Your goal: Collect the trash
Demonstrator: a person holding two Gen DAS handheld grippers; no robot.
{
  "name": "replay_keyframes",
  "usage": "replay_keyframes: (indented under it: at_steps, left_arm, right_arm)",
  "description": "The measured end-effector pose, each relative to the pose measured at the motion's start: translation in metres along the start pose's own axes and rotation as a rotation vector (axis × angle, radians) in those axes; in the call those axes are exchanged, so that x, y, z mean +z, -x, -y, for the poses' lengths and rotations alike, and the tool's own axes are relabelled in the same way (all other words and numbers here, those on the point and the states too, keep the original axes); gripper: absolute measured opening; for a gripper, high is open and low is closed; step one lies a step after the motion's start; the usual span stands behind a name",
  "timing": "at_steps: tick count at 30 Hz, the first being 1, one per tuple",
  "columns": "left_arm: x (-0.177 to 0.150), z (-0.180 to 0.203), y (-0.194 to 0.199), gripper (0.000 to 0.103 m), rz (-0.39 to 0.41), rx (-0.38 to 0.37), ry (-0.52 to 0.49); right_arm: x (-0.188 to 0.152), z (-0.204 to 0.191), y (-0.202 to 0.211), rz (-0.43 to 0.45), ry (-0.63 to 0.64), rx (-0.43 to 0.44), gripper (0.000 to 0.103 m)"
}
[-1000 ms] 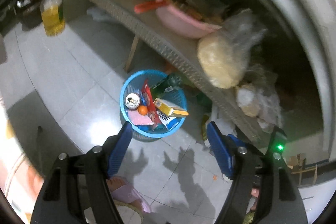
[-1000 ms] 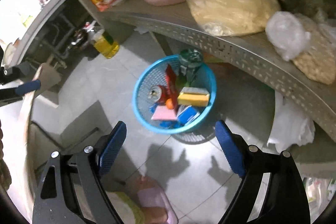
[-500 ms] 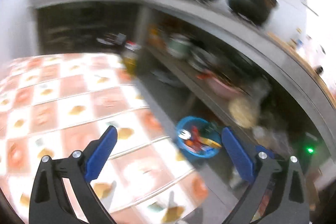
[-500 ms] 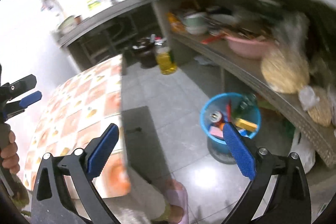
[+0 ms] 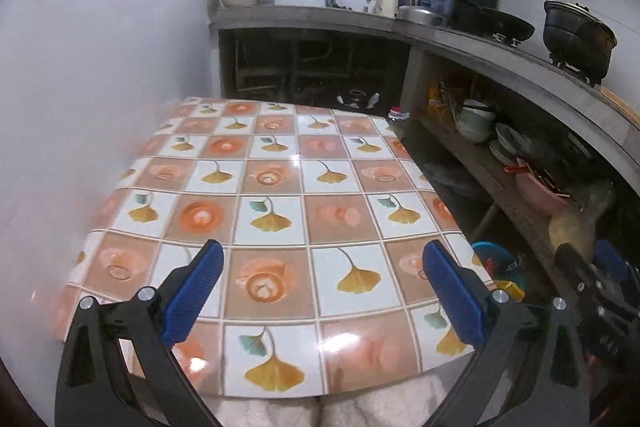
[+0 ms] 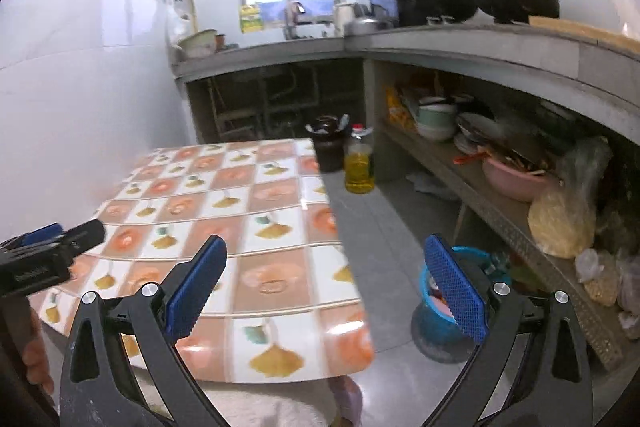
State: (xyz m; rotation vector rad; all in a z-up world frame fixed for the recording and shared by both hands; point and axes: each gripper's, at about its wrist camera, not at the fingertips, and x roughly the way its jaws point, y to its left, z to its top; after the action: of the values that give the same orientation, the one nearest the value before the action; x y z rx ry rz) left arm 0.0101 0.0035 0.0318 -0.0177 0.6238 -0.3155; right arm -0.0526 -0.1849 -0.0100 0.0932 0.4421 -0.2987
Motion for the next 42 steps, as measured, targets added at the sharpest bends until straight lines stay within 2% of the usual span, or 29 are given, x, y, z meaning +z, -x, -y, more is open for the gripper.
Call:
replay_keyframes:
  at_steps: [3,6,10,12,17,20,23,27,42]
  left_arm:
    - [-0.002,0.000,0.012,0.098,0.053,0.042,-0.001]
    - [0.001,-0.003,0.014,0.098,0.081,0.085,0.029]
    - [0.006,-0.005,0.006,0.098,0.072,0.051,0.145]
    - [0.001,0.001,0.002,0.098,0.049,0.029,0.167]
    - [-0.025,0.028,-0.010,0.098,-0.079,0.013,0.041]
    - [-0.032,0.035,-0.019,0.098,-0.136,0.014,0.003]
    - [-0.037,0.038,-0.021,0.098,-0.157,0.019,-0.010]
    - [-0.044,0.047,-0.030,0.098,-0.207,0.016,-0.056]
    - [-0.049,0.044,-0.042,0.098,-0.275,0.043,-0.041]
  right_arm:
    - [-0.004,-0.012,0.012,0.013,0.017,0.002,0.095]
    - [-0.008,-0.018,0.021,0.038,0.054,-0.038,0.095]
    - [-0.007,-0.012,0.029,0.065,0.068,-0.095,0.095]
    - [-0.008,-0.007,0.032,0.062,0.060,-0.123,0.095]
    - [-0.012,0.008,0.026,0.007,0.023,-0.184,0.095]
    - [-0.016,0.016,0.017,-0.055,0.016,-0.211,0.095]
    - [-0.019,0.019,0.014,-0.080,0.021,-0.213,0.095]
    - [-0.023,0.018,0.010,-0.086,0.074,-0.258,0.095]
    - [-0.028,0.026,-0.007,-0.153,0.079,-0.230,0.095]
